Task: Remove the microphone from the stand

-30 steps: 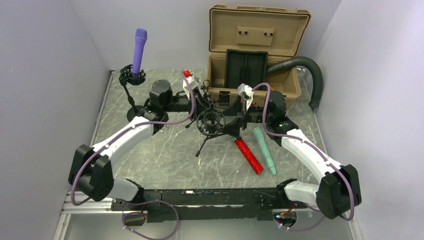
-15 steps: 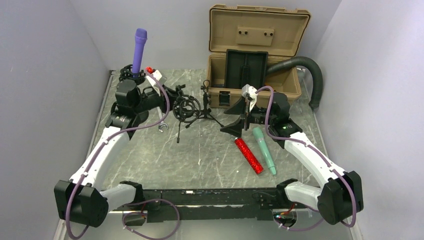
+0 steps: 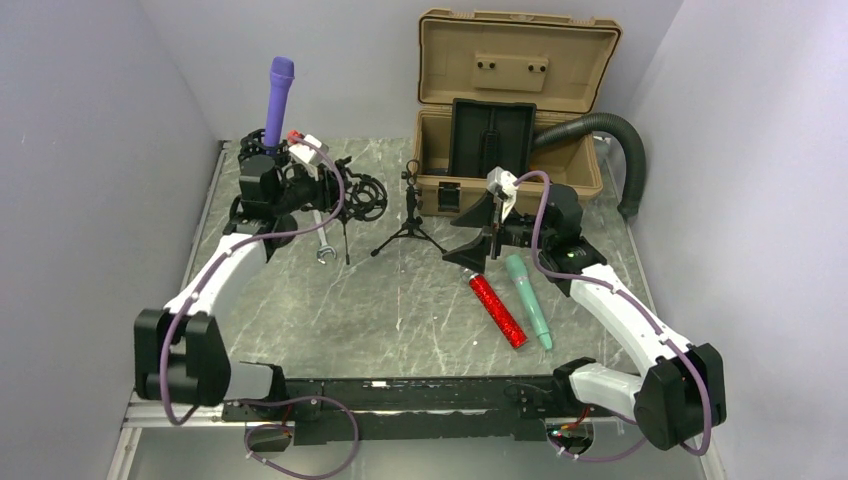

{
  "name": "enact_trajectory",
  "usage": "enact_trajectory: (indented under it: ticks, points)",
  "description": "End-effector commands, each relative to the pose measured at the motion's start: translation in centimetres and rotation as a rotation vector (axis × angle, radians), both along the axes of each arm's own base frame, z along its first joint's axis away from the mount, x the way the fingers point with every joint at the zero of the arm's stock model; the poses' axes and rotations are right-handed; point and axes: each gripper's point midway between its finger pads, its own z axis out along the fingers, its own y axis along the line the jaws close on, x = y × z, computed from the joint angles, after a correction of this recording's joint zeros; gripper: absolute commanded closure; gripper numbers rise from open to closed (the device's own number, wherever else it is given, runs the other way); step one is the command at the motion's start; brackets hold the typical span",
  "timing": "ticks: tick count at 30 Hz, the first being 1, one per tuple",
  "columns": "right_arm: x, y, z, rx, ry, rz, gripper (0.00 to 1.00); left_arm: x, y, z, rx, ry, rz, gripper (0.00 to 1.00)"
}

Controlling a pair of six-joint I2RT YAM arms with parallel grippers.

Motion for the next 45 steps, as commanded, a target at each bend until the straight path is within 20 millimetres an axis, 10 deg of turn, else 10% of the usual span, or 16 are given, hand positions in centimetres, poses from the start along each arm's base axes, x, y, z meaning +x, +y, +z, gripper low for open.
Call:
enact_trajectory:
  ticks: [1, 16, 23, 45]
  points:
    - [-0.1, -0.4, 1.3, 0.020, -0.060, -0.011, 0.06, 3.3, 0.5, 1.6, 0.006, -0.179, 0.011, 1.00]
    - [-0.1, -0.6, 0.8, 0.027, -0.055, -0.014, 0.06, 7.0, 2.1, -6.6, 0.024, -0.162, 0.057, 1.00]
    - [0.1, -0.6, 0.7, 0.028, -0.048, -0.015, 0.06, 7.3, 2.1, -7.2, 0.006, -0.117, 0.064, 0.99]
    - [-0.1, -0.9, 0.9, 0.035, -0.063, -0.028, 0.04, 6.4, 3.5, -9.4, 0.067, 0.084, 0.136, 0.29]
